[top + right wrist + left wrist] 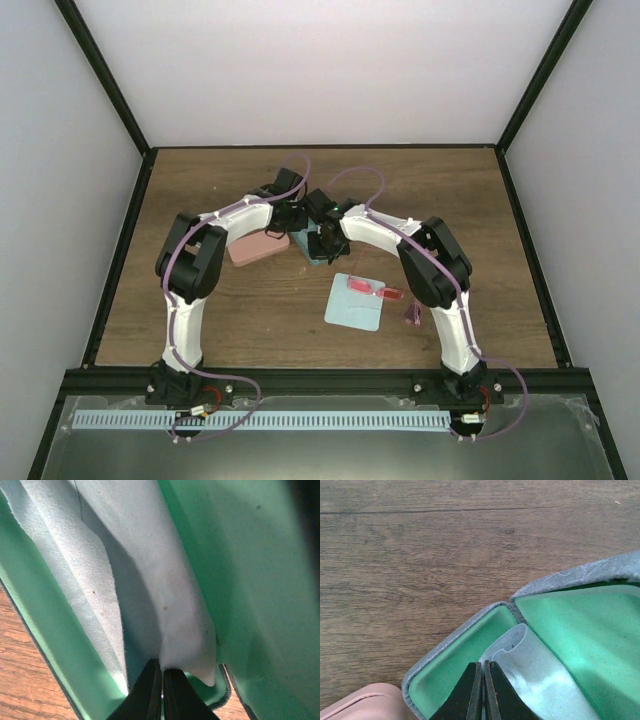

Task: Organize the sunglasses
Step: Place the glasses cleaning cloth in the sunglasses case, then adjust the sunglasses case at the center of the board.

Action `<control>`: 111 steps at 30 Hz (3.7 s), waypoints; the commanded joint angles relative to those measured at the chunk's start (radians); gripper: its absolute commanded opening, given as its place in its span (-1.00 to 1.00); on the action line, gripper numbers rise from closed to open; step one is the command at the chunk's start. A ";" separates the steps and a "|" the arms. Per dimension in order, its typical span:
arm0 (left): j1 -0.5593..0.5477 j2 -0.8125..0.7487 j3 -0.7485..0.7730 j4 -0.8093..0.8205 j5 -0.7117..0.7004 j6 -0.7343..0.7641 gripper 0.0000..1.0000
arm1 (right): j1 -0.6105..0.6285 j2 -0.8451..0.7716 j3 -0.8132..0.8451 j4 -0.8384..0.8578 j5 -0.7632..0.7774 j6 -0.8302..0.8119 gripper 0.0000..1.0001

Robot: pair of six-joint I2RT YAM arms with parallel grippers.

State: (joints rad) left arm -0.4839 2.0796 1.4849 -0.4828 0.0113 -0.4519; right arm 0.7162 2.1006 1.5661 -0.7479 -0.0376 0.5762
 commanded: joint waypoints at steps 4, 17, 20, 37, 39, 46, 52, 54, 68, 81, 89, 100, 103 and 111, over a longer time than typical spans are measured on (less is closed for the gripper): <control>0.009 0.011 0.006 0.009 0.005 0.016 -0.85 | -0.004 0.012 0.037 -0.013 -0.008 -0.001 -0.88; 0.009 -0.024 -0.029 0.024 0.019 0.019 -0.49 | -0.002 -0.028 0.047 -0.001 -0.014 0.010 -0.58; 0.010 -0.039 -0.037 0.032 0.018 0.020 -0.49 | -0.001 -0.048 0.046 -0.003 -0.009 0.014 -0.52; 0.008 -0.137 -0.131 0.068 0.054 -0.005 -0.92 | 0.048 -0.148 -0.009 0.008 0.037 0.065 -0.08; 0.008 -0.146 -0.147 0.074 0.060 -0.007 -0.92 | 0.053 -0.159 -0.018 0.012 0.046 0.069 -0.08; 0.007 -0.186 -0.209 0.094 0.050 -0.036 -0.92 | 0.054 -0.192 -0.024 0.011 0.103 0.081 -0.33; 0.008 -0.324 -0.236 0.106 -0.027 -0.046 -0.89 | 0.053 -0.277 -0.051 0.053 0.161 0.091 -0.73; 0.010 -0.349 -0.230 0.100 -0.038 -0.040 -0.87 | 0.052 -0.302 -0.068 0.059 0.162 0.086 -0.74; 0.009 -0.341 -0.211 0.122 0.046 -0.029 -0.83 | 0.025 -0.554 -0.330 0.124 0.162 0.155 -0.94; -0.146 -0.477 -0.261 0.189 -0.005 -0.008 -0.09 | -0.260 -0.742 -0.539 -0.046 0.093 0.197 0.00; -0.330 -0.459 -0.272 0.168 0.088 0.036 -0.25 | -0.366 -0.757 -0.616 -0.077 0.056 0.168 0.03; -0.444 -0.406 -0.294 0.155 0.135 0.034 -0.68 | -0.458 -0.687 -0.570 -0.094 0.100 0.163 -0.08; -0.444 -0.410 -0.297 0.141 0.085 0.030 -0.67 | -0.459 -0.714 -0.596 -0.127 0.096 0.181 -0.09; -0.422 -0.416 -0.264 0.084 -0.118 0.000 -0.77 | -0.460 -0.762 -0.660 -0.164 0.086 0.218 -0.13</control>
State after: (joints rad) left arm -0.9260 1.6772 1.1931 -0.3561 0.0311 -0.4358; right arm 0.2668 1.3724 0.9249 -0.8776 0.0383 0.7586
